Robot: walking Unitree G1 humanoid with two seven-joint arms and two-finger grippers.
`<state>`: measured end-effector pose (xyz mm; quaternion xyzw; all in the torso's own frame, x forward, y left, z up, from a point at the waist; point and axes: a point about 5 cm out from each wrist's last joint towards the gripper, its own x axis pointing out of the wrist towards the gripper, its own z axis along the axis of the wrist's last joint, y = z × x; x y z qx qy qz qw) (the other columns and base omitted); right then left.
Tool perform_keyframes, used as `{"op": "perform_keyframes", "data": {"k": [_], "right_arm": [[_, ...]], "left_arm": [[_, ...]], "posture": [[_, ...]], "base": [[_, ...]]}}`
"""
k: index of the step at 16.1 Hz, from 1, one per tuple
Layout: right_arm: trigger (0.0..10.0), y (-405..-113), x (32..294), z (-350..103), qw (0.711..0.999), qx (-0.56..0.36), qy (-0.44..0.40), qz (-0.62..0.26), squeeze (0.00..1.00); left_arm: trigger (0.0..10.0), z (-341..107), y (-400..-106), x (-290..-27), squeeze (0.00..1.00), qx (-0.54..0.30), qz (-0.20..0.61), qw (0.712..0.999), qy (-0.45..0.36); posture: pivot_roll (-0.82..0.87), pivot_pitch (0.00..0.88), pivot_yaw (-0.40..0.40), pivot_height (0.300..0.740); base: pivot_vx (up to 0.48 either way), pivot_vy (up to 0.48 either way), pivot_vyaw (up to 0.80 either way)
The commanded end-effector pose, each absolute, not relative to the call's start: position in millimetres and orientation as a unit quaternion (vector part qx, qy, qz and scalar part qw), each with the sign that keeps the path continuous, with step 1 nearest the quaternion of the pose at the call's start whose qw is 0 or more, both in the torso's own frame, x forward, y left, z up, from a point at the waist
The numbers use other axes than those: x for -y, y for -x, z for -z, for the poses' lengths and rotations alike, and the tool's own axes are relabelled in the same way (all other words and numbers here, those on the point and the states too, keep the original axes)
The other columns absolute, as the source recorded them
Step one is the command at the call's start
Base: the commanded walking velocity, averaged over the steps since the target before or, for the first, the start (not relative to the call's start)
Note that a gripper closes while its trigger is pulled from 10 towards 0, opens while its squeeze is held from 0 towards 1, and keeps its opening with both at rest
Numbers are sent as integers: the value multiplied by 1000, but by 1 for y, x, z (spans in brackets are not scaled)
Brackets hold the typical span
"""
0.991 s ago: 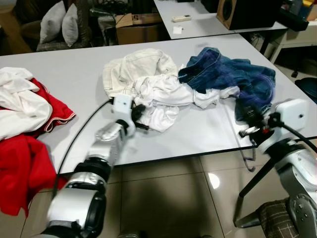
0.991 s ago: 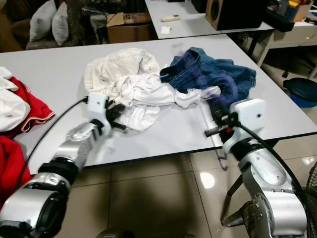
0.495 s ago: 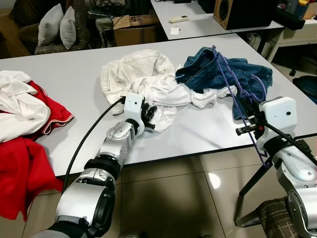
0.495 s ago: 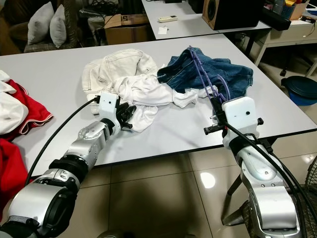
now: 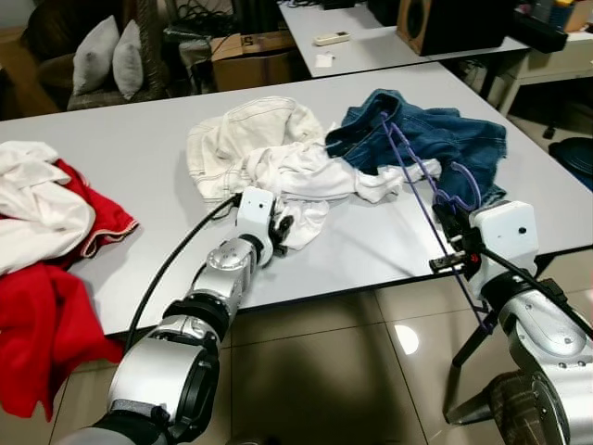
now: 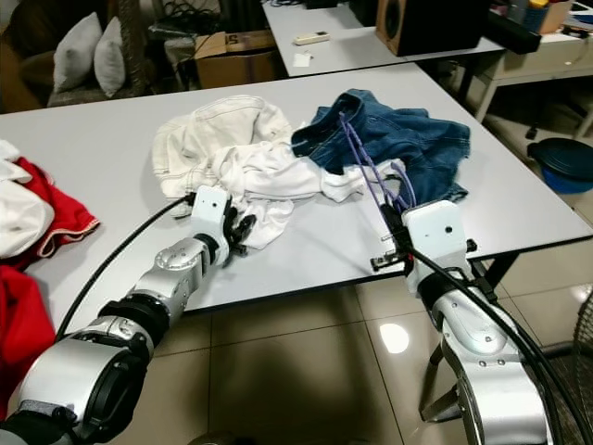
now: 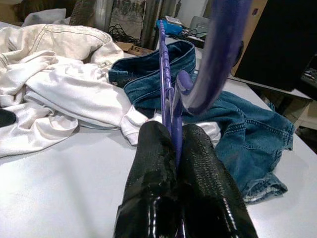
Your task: Hang hanger
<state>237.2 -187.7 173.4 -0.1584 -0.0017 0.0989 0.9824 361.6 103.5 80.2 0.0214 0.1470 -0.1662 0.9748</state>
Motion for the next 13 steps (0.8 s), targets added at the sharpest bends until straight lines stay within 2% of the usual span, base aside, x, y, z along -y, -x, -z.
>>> {"op": "perform_keyframes", "data": {"k": [1,7,13], "right_arm": [[10000,-234,183,-178,982,11,154,-110,0],[10000,-229,174,-169,981,-5,148,-121,0],[10000,-233,171,-167,981,-6,146,-130,0]], "left_arm": [[0,-88,-367,-109,0,-138,152,978,-30],[0,-91,-370,-124,0,-125,106,986,-26],[0,-100,-374,-130,0,-98,96,991,-3]], "posture": [[-145,0,138,740],[-140,0,131,740],[-126,0,126,740]], "base": [[0,0,0],[0,0,0],[0,0,0]]}}
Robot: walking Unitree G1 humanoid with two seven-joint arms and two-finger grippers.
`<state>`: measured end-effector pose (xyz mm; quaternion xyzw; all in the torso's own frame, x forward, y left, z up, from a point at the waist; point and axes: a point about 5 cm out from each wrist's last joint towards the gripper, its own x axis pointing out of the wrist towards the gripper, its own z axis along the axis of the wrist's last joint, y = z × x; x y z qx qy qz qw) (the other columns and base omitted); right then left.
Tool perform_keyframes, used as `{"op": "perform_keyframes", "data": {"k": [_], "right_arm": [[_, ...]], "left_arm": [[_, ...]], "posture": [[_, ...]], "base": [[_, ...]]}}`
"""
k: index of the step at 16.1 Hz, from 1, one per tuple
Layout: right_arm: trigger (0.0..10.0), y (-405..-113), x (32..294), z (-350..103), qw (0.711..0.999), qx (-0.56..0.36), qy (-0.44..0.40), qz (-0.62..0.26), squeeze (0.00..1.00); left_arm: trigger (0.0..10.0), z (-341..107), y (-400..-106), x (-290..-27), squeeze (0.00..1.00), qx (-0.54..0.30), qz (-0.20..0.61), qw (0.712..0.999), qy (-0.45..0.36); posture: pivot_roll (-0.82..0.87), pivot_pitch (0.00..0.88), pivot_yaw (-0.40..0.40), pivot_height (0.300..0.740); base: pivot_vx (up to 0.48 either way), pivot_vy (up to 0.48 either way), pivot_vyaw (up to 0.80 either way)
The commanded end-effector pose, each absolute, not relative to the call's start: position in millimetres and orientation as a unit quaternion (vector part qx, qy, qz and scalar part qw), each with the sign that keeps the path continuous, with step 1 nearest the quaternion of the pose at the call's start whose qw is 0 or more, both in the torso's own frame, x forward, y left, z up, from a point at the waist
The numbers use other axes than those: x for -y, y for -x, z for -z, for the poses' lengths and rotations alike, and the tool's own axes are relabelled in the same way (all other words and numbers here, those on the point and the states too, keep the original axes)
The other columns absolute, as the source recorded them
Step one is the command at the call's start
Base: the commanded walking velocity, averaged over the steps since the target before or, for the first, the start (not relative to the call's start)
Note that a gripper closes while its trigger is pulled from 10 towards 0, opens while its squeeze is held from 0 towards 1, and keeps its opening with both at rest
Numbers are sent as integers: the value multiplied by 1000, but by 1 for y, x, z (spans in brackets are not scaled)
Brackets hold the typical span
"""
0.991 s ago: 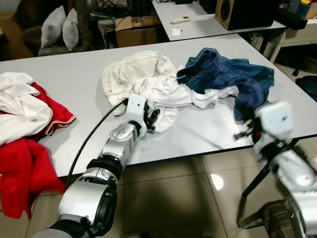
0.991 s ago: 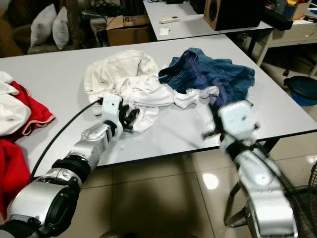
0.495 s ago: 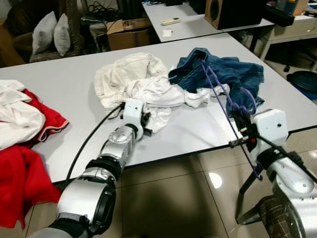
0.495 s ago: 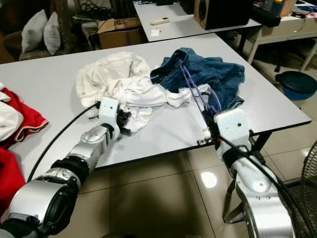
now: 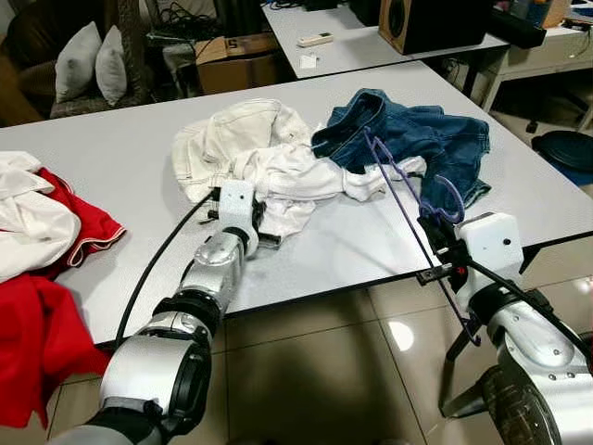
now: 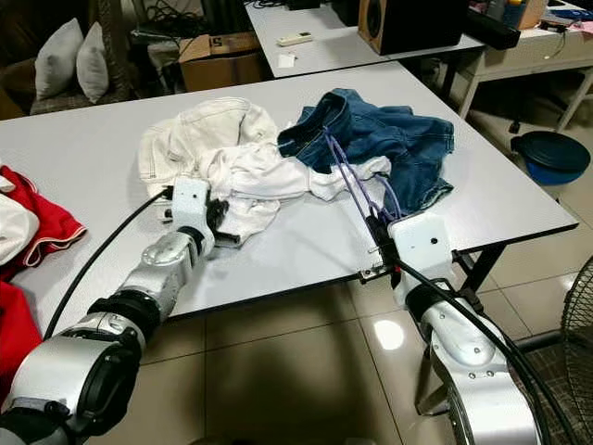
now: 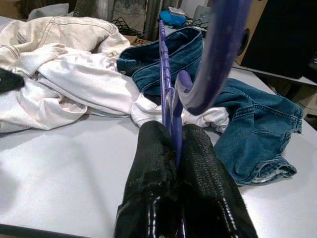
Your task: Hang hanger
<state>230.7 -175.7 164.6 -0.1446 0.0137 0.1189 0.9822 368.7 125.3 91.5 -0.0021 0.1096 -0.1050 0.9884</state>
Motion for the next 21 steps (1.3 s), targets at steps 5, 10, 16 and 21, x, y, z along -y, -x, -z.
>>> {"op": "perform_keyframes", "data": {"k": [5,10,16,21], "right_arm": [[10000,-233,170,-165,981,-9,143,-128,0],[10000,-236,171,-164,982,-8,140,-128,0],[10000,-237,172,-162,982,-6,138,-129,0],[10000,-235,173,-160,981,-6,139,-132,0]], "left_arm": [[0,-154,-389,-145,0,28,142,987,65],[0,-239,-408,-152,0,146,172,971,83],[0,-343,-392,-166,0,323,292,877,204],[0,-305,-392,-187,0,220,321,920,44]], "posture": [[-112,0,126,740],[-88,0,118,740],[-75,0,125,740],[-71,0,128,740]], "base": [[0,0,0],[0,0,0],[0,0,0],[0,0,0]]}}
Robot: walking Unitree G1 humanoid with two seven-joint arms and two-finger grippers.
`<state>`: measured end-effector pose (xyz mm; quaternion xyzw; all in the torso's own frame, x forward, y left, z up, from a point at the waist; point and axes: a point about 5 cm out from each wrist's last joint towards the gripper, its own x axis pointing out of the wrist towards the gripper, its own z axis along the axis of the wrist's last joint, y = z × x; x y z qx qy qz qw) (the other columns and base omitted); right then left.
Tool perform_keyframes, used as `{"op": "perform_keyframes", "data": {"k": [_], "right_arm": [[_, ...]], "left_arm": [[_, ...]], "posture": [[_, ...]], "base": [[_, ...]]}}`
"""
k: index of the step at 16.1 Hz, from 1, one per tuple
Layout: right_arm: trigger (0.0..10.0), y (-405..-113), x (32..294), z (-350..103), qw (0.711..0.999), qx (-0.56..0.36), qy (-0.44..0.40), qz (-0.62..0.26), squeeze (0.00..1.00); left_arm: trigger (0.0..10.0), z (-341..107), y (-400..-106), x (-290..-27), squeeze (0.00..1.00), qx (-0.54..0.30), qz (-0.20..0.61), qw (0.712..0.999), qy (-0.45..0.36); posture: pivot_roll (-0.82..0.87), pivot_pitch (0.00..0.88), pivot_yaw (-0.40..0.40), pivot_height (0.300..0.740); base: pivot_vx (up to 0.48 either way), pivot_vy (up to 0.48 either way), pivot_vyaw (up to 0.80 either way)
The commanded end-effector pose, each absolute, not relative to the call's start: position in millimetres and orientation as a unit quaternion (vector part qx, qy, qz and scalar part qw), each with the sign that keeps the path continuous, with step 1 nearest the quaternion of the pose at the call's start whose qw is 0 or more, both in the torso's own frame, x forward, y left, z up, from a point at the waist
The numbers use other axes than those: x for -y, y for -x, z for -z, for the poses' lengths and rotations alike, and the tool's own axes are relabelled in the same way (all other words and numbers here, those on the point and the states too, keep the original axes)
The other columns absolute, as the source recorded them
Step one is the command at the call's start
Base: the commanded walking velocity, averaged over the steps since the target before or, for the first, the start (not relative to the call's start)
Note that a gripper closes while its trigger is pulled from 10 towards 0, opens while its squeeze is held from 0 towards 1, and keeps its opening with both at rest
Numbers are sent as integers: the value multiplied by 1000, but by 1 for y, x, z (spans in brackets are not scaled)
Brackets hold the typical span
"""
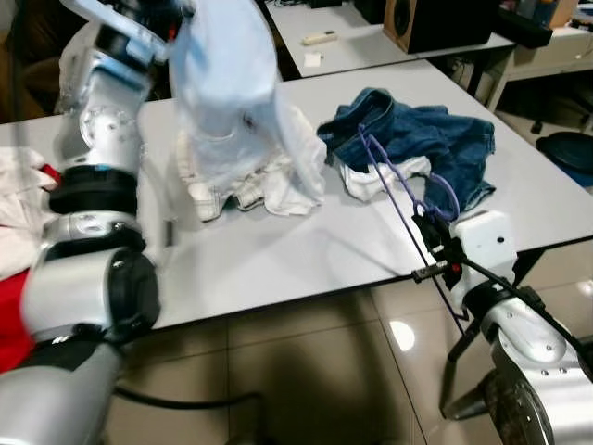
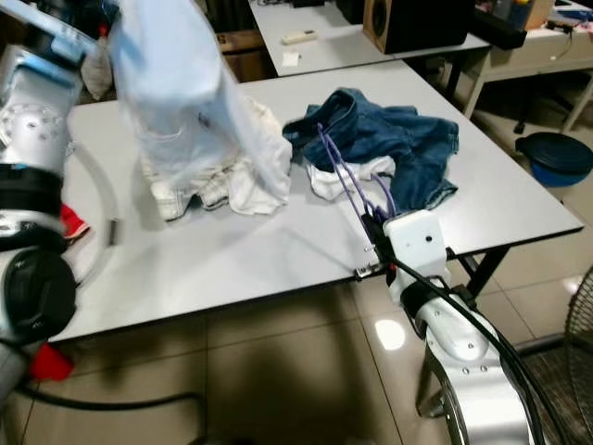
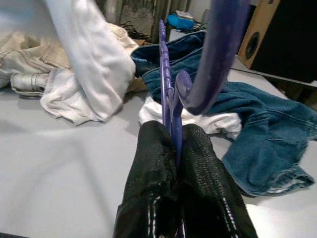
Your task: Hang hanger
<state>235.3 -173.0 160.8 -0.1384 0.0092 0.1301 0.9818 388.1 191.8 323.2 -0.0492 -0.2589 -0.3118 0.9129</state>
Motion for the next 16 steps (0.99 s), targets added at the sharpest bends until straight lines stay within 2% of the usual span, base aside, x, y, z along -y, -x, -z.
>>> {"op": "perform_keyframes", "data": {"k": [1,2,3,5,8,10,11,13,14,16], "right_arm": [[10000,-235,174,-160,981,-6,141,-133,0],[10000,-234,177,-161,981,-6,143,-131,0],[10000,-234,178,-161,981,-6,145,-129,0],[10000,-234,179,-162,981,-5,148,-127,0],[10000,-234,179,-161,981,-6,146,-129,0],[10000,-237,178,-161,982,-4,142,-125,0],[10000,-239,177,-162,983,-2,139,-121,0],[10000,-239,177,-162,983,-1,137,-121,0],[10000,-237,177,-162,983,-2,138,-119,0],[10000,-232,181,-162,985,-3,136,-104,0]], "left_arm": [[0,-279,-394,-188,0,155,314,936,-41],[0,-237,-391,-188,0,63,322,937,-123],[0,-217,-387,-184,0,28,335,932,-135],[0,-206,-386,-179,0,3,332,933,-139],[0,-217,-390,-149,0,27,360,929,-80],[0,-223,-397,-120,0,36,345,937,-31],[0,-215,-397,-87,0,29,354,935,-13],[0,-201,-397,-75,0,-2,337,941,-21],[10000,-177,-393,-70,1000,-45,341,937,-55],[10000,-168,-394,-85,1000,-65,310,947,-52]], "posture": [[-71,0,128,740],[-74,0,128,740],[-76,0,128,740],[-78,0,128,740],[-70,0,127,740],[-67,0,129,740],[-65,0,129,740],[-67,0,132,740],[-85,0,149,740],[-94,0,163,740]], "base": [[0,0,0],[0,0,0],[0,0,0],[0,0,0],[0,0,0],[0,0,0],[0,0,0],[0,0,0],[0,0,0],[0,0,0]]}}
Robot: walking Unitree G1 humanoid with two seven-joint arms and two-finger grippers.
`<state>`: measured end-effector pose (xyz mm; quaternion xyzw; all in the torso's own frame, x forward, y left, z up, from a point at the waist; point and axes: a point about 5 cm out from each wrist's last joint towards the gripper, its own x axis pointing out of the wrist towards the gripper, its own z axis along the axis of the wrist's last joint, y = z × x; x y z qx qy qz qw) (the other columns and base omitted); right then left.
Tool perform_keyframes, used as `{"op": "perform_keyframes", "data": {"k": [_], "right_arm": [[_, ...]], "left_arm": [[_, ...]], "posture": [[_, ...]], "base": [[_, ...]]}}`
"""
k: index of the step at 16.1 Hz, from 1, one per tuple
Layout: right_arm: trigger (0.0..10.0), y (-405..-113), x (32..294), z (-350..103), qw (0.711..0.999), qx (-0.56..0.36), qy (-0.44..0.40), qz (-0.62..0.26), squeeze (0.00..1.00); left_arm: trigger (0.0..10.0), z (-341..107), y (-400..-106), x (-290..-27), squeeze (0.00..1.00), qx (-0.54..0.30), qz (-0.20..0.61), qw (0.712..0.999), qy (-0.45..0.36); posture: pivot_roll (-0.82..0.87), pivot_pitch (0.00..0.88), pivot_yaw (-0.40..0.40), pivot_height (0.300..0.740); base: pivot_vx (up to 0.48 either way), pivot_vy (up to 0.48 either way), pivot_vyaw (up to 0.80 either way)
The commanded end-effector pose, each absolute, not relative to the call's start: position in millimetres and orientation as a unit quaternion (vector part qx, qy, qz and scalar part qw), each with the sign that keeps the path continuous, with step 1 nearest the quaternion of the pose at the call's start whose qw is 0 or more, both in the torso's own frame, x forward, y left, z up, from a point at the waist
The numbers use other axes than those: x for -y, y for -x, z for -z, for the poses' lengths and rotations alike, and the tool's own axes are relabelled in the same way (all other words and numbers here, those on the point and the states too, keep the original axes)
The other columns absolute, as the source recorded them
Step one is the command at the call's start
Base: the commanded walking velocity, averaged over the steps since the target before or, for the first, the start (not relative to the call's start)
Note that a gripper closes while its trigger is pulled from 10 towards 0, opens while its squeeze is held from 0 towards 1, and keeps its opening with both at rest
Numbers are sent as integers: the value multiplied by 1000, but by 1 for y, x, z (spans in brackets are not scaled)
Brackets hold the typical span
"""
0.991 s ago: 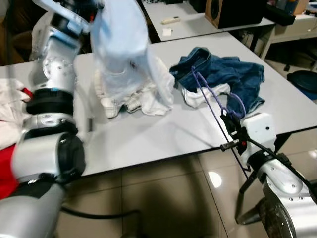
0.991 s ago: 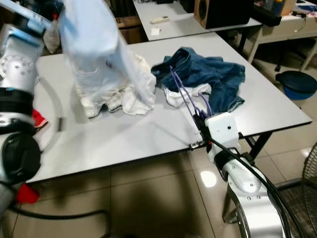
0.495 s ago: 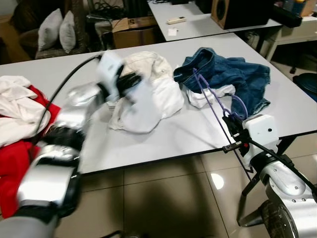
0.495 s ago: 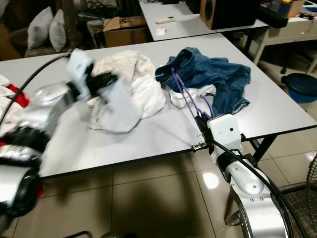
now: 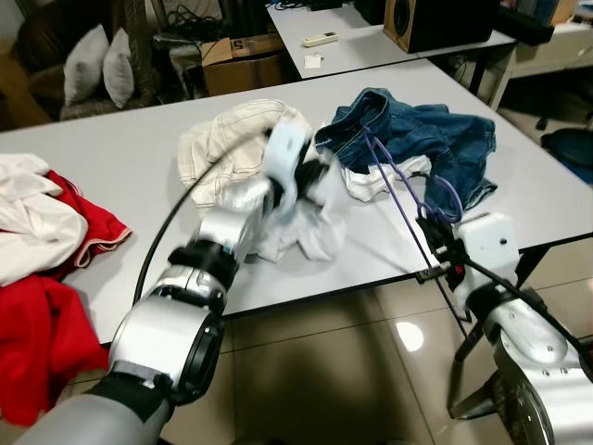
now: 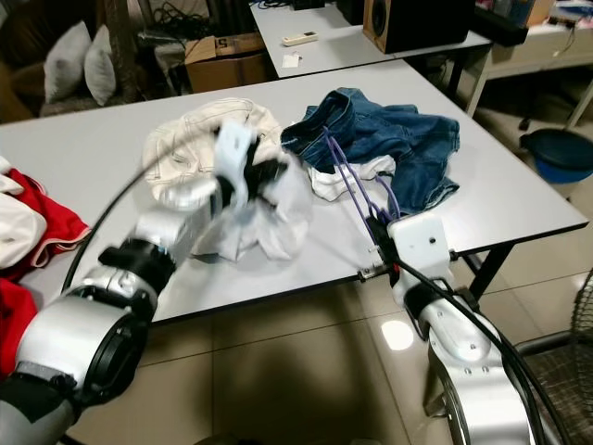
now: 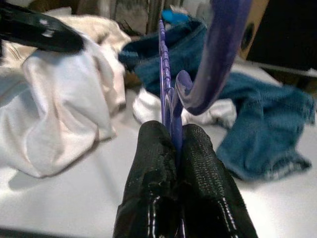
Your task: Hang hanger
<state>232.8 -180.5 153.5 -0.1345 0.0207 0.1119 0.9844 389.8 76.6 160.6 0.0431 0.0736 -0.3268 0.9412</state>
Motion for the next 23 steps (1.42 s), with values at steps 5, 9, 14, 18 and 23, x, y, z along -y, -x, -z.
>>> {"op": "perform_keyframes", "data": {"k": [5,9,14,18,23], "right_arm": [[10000,-229,179,-158,986,-7,130,-100,0],[10000,-230,179,-161,987,-1,129,-97,0],[10000,-219,181,-160,982,-19,133,-133,0],[10000,-220,180,-161,979,-21,141,-143,0],[10000,-219,178,-161,979,-23,141,-148,0]], "left_arm": [[10000,-178,-392,-121,1000,-52,368,925,-84],[10000,-165,-381,-148,1000,-86,413,889,-176],[10000,-133,-360,-171,0,-173,461,835,-245],[10000,-107,-353,-174,0,-198,419,847,-260],[0,-106,-356,-177,0,-179,370,879,-241]], "posture": [[-79,0,177,740],[-81,0,196,740],[-78,0,210,740],[-75,0,201,740],[-76,0,202,740]], "base": [[0,0,0],[0,0,0],[0,0,0],[0,0,0],[0,0,0]]}}
